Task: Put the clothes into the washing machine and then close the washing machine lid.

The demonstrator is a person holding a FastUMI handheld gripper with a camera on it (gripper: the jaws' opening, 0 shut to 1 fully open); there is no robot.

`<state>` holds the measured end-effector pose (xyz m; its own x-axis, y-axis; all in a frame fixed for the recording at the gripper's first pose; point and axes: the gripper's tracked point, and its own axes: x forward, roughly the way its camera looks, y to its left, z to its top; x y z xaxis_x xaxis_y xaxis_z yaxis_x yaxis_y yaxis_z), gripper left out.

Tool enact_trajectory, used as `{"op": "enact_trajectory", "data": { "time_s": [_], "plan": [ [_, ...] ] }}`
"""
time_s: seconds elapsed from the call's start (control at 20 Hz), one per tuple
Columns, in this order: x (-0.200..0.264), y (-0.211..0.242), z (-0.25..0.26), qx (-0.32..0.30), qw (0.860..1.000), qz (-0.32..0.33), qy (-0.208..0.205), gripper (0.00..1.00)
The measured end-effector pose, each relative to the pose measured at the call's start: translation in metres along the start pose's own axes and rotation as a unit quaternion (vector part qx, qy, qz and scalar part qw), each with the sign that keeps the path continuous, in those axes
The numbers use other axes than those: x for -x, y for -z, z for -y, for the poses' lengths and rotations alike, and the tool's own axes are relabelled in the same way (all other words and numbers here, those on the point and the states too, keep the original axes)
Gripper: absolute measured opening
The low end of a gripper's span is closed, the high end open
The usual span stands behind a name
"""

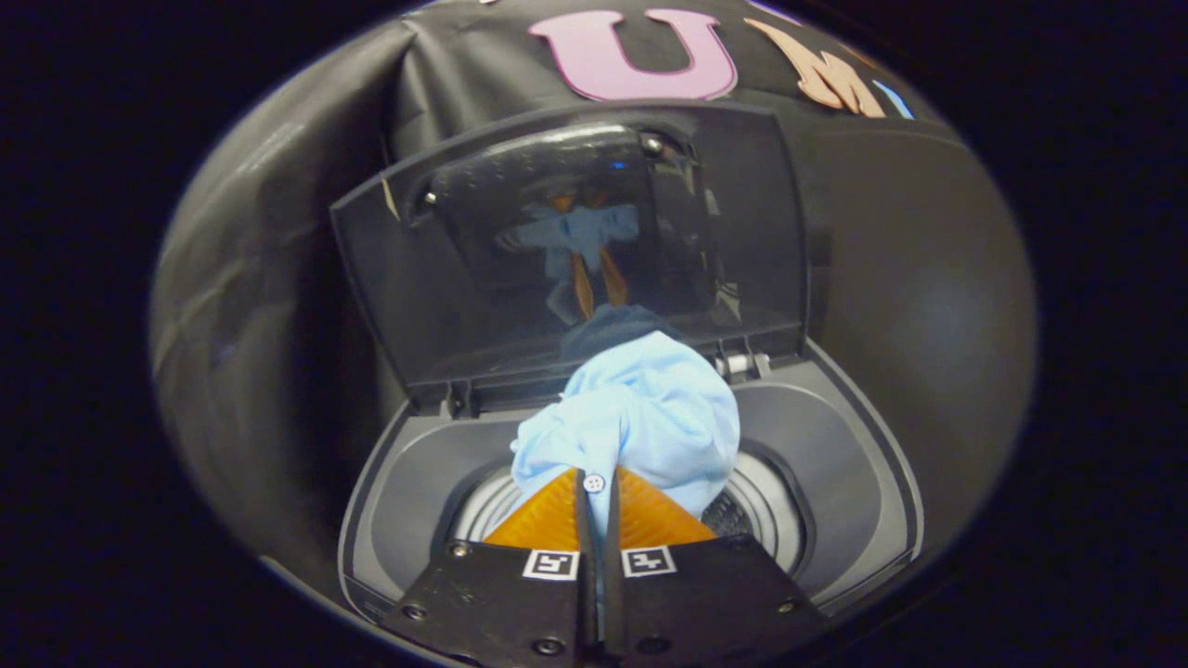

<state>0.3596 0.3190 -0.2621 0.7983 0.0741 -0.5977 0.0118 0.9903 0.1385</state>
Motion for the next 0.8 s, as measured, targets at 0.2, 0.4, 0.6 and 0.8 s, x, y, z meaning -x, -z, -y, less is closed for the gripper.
{"op": "enact_trajectory", "data": {
  "time_s": [0.2, 0.4, 0.6, 0.8],
  "plan": [
    [-0.006, 0.013, 0.010, -0.066, 0.997, -0.030, 0.020, 0.09],
    [-0.003, 0.031, 0.008, -0.079, 0.994, -0.073, 0.007, 0.13],
    [-0.001, 0.031, 0.015, -0.022, 0.997, -0.072, 0.000, 0.38],
    [0.013, 0.029, 0.019, 0.018, 0.997, -0.074, -0.007, 0.71]
  ]
}}
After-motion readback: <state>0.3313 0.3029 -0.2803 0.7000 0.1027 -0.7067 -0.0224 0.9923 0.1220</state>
